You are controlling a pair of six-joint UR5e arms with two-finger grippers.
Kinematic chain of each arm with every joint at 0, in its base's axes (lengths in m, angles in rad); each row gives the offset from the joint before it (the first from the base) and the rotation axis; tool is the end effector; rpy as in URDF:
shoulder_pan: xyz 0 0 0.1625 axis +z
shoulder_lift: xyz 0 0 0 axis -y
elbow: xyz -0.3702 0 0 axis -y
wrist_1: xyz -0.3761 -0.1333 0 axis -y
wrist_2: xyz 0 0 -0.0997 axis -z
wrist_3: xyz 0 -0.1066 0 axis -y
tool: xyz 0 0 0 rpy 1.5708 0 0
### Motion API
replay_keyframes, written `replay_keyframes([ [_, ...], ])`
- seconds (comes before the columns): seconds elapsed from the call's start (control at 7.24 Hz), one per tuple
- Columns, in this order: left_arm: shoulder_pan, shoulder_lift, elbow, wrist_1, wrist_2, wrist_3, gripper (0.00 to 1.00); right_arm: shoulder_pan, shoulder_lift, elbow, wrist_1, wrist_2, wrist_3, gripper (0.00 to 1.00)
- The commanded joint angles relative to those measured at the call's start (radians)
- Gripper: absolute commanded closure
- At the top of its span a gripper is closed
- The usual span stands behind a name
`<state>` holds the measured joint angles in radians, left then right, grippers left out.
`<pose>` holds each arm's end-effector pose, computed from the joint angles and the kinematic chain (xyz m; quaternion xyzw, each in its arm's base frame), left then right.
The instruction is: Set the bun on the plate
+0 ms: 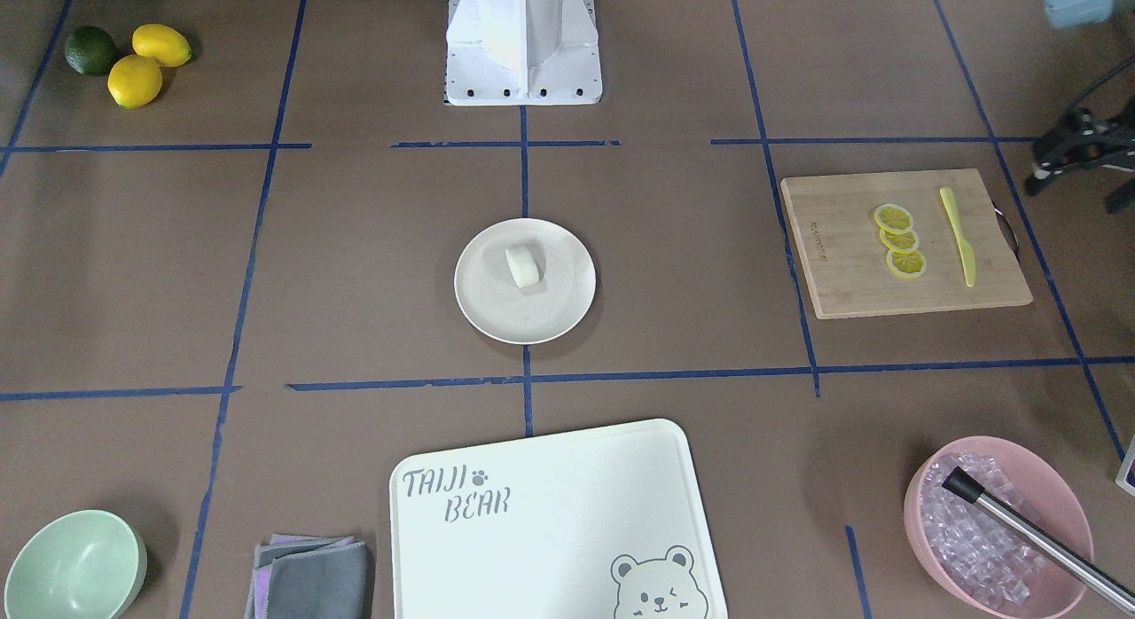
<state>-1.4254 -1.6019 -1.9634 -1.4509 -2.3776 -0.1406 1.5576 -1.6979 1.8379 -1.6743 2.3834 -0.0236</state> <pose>0.0126 -0.4747 0.4184 0.0825 0.4039 0.0616 0.9090 0.0502 -0.4285 0.5468 0.0188 -0.3951 -0.0241 0.9181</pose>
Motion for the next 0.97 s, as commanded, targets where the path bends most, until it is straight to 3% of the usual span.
replay_keyframes([
  [0.0,-0.148,0.053,0.045,0.033,0.000,0.157,0.01,0.027,-0.020,-0.035,-0.004,-0.001,-0.082,0.00],
  [0.28,-0.159,0.082,0.134,0.030,-0.003,0.318,0.01,0.030,-0.029,-0.046,-0.004,-0.013,-0.107,0.00],
  [0.55,-0.164,0.143,0.115,0.024,-0.012,0.352,0.01,0.051,-0.043,-0.036,-0.004,-0.013,-0.116,0.00],
  [0.83,-0.162,0.142,0.115,0.029,-0.012,0.348,0.00,0.059,-0.126,0.055,-0.004,-0.013,-0.116,0.00],
])
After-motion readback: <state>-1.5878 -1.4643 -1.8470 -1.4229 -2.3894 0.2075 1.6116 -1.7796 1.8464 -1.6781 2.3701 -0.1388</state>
